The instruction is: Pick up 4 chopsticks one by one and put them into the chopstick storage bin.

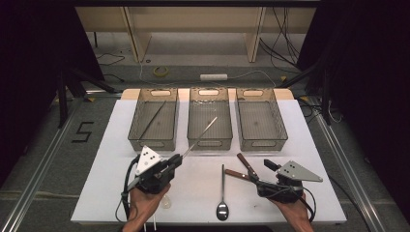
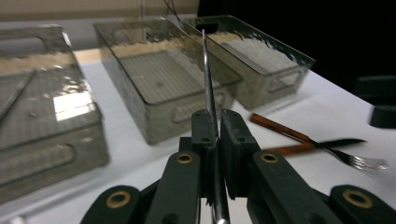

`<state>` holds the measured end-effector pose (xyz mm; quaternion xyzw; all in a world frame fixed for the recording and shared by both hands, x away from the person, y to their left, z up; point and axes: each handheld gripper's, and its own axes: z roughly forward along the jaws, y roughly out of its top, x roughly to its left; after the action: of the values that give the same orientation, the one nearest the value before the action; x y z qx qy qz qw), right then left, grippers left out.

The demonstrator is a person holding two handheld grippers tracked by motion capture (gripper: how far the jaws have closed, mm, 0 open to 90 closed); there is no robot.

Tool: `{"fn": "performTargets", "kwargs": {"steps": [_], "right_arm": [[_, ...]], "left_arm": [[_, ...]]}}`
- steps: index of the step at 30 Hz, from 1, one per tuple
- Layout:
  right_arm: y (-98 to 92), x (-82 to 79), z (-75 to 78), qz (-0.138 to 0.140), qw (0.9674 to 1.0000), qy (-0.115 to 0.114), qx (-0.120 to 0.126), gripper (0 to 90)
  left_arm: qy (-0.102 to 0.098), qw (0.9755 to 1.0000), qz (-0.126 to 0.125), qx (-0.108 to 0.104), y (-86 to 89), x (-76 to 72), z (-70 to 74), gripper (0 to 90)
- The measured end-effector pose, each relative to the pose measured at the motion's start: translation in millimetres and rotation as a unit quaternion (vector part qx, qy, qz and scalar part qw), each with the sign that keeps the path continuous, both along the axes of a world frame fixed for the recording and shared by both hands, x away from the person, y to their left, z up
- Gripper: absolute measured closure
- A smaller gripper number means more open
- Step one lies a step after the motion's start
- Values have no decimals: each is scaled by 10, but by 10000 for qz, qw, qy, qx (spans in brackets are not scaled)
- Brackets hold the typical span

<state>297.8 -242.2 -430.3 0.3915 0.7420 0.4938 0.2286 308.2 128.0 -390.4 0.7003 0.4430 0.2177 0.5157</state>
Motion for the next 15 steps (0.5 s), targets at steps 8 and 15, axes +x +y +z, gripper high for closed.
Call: {"fn": "performTargets", "kwargs": {"steps": [8, 15], "right_arm": [[-1, -1, 2, -2, 10000, -2, 5, 295], [-3, -1, 3, -7, 10000, -5, 12, 295]], "left_arm": [[-125, 9991, 396, -30, 211, 254, 76, 843], [-196, 9966, 799, 5, 411, 512, 93, 843]]}}
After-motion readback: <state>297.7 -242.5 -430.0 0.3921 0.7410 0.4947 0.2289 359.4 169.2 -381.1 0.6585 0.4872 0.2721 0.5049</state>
